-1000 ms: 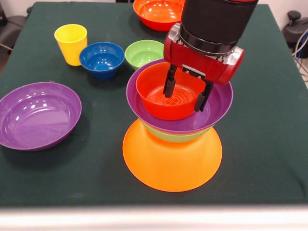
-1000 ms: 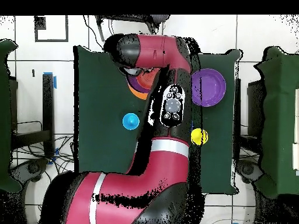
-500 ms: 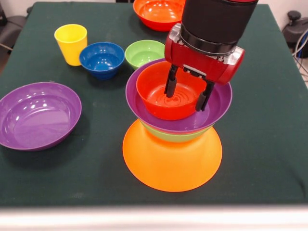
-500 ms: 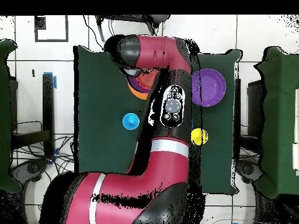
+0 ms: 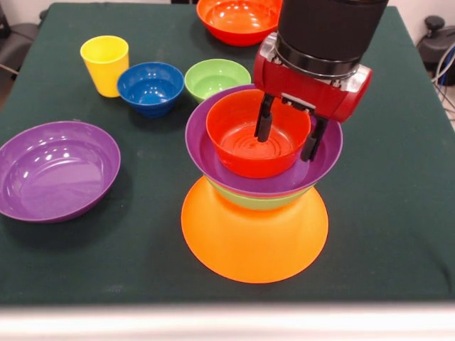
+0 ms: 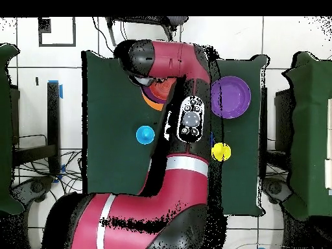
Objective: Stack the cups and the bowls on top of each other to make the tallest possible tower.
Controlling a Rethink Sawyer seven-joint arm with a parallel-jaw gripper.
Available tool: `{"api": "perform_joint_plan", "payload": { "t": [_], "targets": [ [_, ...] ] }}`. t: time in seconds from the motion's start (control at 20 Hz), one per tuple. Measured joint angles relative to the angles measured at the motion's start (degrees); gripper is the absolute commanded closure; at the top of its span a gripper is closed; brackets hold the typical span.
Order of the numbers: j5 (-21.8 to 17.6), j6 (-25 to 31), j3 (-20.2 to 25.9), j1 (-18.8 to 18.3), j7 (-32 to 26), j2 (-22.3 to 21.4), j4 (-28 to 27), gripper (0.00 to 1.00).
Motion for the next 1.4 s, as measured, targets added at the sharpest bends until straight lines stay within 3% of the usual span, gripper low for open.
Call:
{"api": "perform_joint_plan", "payload": {
  "t": [0.95, 1.4],
  "targets": [
    [1.09, 0.01, 0.0, 0.74, 0.0, -2.31, 0.22, 0.0],
    [1.1, 0.01, 0.0, -0.78, 0.0, -5.9, 3.78, 0.0]
  ]
}}
